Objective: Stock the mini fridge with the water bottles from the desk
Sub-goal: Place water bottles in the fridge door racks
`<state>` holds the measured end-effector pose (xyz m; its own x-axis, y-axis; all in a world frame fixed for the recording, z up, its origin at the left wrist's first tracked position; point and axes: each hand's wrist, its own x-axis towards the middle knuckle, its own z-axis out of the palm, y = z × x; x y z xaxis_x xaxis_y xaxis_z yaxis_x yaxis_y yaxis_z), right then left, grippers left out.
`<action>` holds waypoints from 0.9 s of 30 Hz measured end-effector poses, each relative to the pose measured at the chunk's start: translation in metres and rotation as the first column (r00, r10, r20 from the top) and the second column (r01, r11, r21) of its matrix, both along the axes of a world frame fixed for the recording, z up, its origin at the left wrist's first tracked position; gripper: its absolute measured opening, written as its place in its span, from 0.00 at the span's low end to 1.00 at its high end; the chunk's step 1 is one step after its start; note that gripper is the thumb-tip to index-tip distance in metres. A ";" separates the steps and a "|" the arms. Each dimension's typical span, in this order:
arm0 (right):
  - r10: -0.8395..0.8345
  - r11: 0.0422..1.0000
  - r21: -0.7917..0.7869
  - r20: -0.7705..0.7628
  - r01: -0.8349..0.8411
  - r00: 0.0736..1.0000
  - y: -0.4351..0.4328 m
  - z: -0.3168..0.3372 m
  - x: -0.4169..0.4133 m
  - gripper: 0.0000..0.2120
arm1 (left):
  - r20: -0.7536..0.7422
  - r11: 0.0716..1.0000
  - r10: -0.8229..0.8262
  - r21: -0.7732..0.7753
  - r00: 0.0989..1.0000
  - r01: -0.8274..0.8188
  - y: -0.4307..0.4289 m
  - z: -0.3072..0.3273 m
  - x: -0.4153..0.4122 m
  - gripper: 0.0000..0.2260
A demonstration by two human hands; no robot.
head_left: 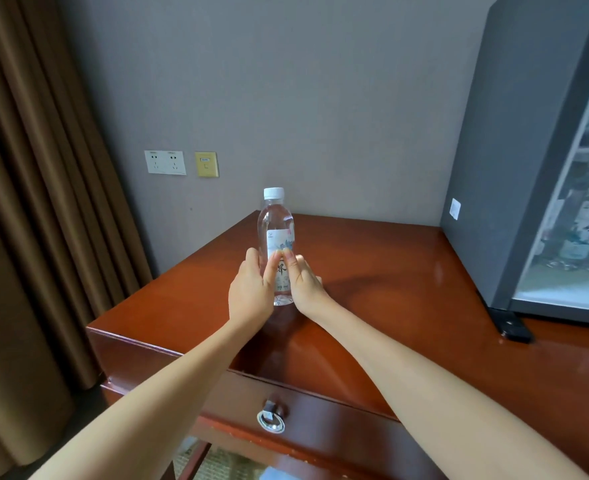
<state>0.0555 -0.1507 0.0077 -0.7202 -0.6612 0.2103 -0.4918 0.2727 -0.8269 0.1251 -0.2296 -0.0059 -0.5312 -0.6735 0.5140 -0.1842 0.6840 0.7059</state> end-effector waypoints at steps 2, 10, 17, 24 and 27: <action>-0.003 1.000 -0.005 0.007 0.003 1.000 0.008 0.000 0.007 0.29 | 0.005 1.000 -0.015 0.002 1.000 0.015 0.007 0.001 0.008 0.22; 0.015 1.000 -0.026 0.044 -0.014 0.999 0.042 -0.004 0.035 0.29 | -0.020 1.000 -0.017 -0.024 1.000 0.017 0.045 -0.002 0.040 0.25; 0.068 0.997 -0.041 0.077 -0.065 0.995 0.078 -0.001 0.045 0.40 | 0.052 0.998 -0.015 -0.068 0.999 0.019 0.070 -0.002 0.053 0.24; 0.033 0.997 -0.078 0.100 -0.025 0.994 0.105 -0.009 0.050 0.45 | -0.027 0.999 -0.052 -0.013 0.998 0.052 0.101 -0.005 0.056 0.25; 0.019 0.980 -0.200 0.186 0.019 0.982 0.119 -0.015 0.056 0.37 | -0.057 0.997 -0.073 -0.024 0.996 0.072 0.115 -0.006 0.055 0.22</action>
